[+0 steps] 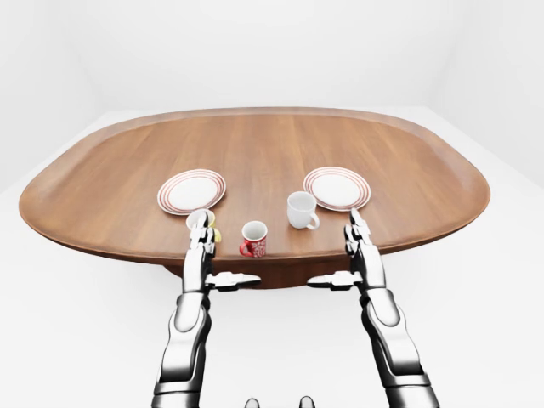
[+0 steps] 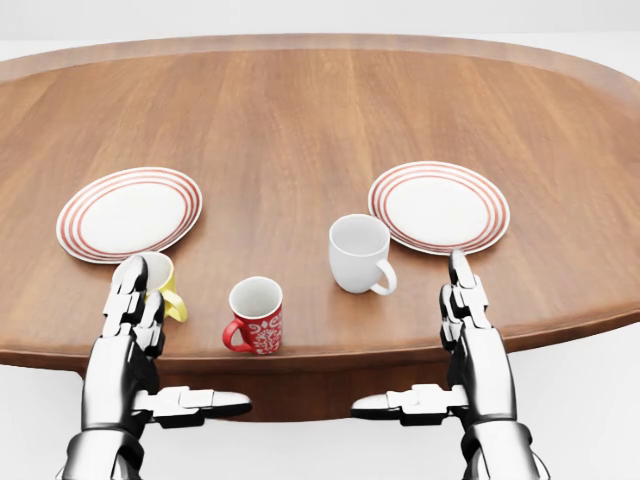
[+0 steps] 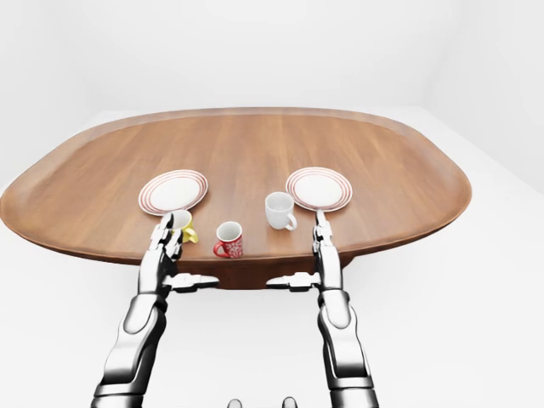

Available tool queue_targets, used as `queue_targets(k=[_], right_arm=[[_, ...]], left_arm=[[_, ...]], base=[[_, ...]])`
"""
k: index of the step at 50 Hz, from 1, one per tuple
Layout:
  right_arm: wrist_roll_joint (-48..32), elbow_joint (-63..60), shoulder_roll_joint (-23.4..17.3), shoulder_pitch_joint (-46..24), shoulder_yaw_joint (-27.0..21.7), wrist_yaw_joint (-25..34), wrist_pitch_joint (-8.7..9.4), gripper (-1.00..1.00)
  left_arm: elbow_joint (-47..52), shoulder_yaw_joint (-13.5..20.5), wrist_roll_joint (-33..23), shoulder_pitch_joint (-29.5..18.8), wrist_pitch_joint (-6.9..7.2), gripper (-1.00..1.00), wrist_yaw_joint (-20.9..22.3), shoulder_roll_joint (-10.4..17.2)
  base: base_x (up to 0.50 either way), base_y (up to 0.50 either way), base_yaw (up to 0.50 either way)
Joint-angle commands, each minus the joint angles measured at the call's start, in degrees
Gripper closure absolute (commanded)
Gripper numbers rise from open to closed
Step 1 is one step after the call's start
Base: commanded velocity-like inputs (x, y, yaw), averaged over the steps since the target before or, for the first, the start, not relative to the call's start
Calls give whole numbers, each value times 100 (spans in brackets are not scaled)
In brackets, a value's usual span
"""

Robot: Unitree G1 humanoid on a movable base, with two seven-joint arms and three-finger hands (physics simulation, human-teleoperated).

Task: Put the red mug on the left plate.

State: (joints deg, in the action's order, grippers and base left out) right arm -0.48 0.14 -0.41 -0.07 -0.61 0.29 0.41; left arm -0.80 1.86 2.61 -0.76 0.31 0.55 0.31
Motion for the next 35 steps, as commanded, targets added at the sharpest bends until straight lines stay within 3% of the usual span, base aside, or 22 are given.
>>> queue_targets(k=[1,2,3,5,7,8,9,13,14,17,18,19,20,21,23,25,26,28,29,30,31,35], right_arm=[[-268,16,-56,-5,-67,-86,105,-100],[-186,-9,-57,7,-78,-3,84,-100],[-182,-9,-59,6,-88,-4,88,-100],[-141,3,-59,3,-117,5,88,-100],[-154,-59,-56,27,-105,-1,101,-100],[-155,-61,-56,28,-104,-1,102,-100],[-165,-62,-53,27,-89,6,93,-100],[-184,4,-55,-8,-78,15,80,-100],[-172,41,-57,-25,-85,25,70,-100],[-69,-16,-61,-14,-96,114,144,-100],[-33,-199,-63,66,-74,186,204,-100],[116,-680,-63,280,-37,383,338,-100],[180,-1882,-77,842,31,524,459,-100],[203,-2469,-82,1139,51,615,459,-100],[457,-3711,-101,1856,59,963,459,-100],[668,-4875,-76,2655,-17,1251,459,-100],[620,-5132,-25,2861,-41,1311,459,-100],[460,-5534,56,3306,-8,1467,275,-100],[444,-5808,100,3686,38,1567,-39,-100],[438,-5822,125,3716,36,1597,-66,-100],[389,-5948,160,3922,63,1625,-259,-100],[347,-6001,193,4080,119,1643,-384,-100]], left_arm=[[-122,284,713,-135,90,-100,132,64],[-152,305,820,-188,336,-100,105,75],[-174,375,977,-239,465,-100,36,59],[-332,532,1262,-455,469,-100,-119,111],[-404,629,1264,-632,469,-100,-797,124],[-406,610,1286,-633,469,-100,-838,144],[-456,650,1540,-589,469,-100,-516,84],[-570,522,1289,-561,409,-100,-714,187],[-578,463,1115,-529,371,-100,-760,206],[-329,203,587,-287,-55,-100,-331,235],[-156,216,518,-212,46,-100,-358,206],[169,169,384,-40,29,-100,-266,221],[1147,156,344,540,-391,-100,-43,211],[1681,188,271,828,-459,-100,59,194],[2861,266,-154,1435,-328,-100,165,178],[4050,444,-508,2220,-515,-100,303,16],[4338,539,-531,2430,-531,-100,423,-103],[4871,806,-318,2795,-531,-100,689,-363],[5243,1040,-43,3066,-531,-100,870,-521],[5271,1107,-36,3059,-531,-100,985,-625],[5442,1261,52,3173,-531,-100,1123,-771],[5613,1615,433,3225,-531,-100,1604,-1216]], base=[[0,0,0],[0,0,0],[0,0,0],[0,0,0],[0,0,0],[0,0,0],[0,0,0],[0,0,0],[0,0,0],[0,0,0],[0,0,0],[0,0,0],[0,0,0],[0,0,0],[0,0,0],[0,0,0],[0,0,0],[0,0,0],[0,0,0],[0,0,0],[0,0,0],[0,0,0]])
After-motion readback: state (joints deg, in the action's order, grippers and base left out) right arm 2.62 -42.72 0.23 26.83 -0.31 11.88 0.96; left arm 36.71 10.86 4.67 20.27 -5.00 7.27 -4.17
